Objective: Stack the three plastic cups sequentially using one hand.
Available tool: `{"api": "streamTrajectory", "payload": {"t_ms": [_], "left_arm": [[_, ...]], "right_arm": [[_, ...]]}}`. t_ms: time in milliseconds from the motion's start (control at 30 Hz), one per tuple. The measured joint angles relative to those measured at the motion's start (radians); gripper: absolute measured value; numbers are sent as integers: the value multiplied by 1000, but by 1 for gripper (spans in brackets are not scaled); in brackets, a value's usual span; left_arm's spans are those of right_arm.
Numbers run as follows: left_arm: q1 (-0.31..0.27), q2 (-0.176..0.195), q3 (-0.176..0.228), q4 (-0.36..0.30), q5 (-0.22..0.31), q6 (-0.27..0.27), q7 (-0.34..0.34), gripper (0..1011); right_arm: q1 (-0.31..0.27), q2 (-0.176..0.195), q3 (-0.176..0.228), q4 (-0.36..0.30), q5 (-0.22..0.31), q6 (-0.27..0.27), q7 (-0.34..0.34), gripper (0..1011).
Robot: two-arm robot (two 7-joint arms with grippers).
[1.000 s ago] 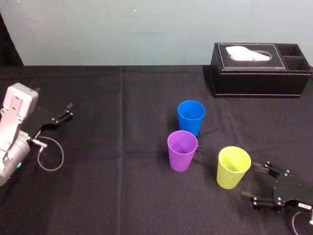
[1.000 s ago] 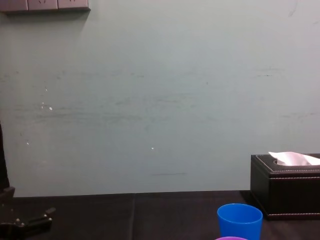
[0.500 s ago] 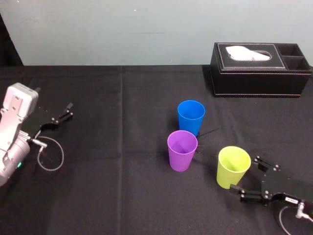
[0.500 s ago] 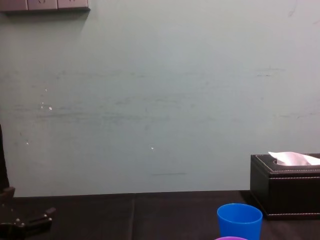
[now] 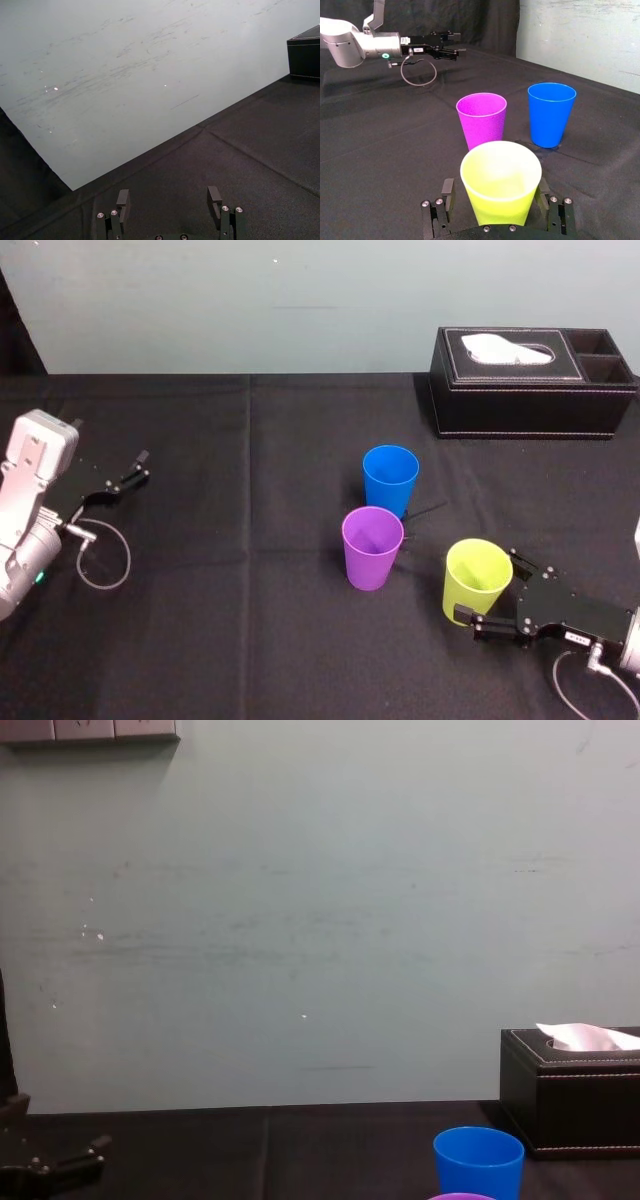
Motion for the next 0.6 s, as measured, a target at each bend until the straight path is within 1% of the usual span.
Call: {"api": "streamTrajectory", "payload": {"t_ms": [167, 467, 567, 600], "left_arm": [[0, 0, 0, 0, 0, 0, 0, 1011], [0, 0, 0, 0, 0, 0, 0, 1011], [0, 0, 0, 0, 0, 0, 0, 1011], [0, 0, 0, 0, 0, 0, 0, 1011]], "right_arm": [[7, -9, -5, 2, -7, -5, -7, 1000], [6, -7, -4, 1, -5, -5, -6, 994], [5, -7, -3, 1, -4, -4, -6, 932], [5, -6, -3, 1, -4, -4, -6, 890]]}}
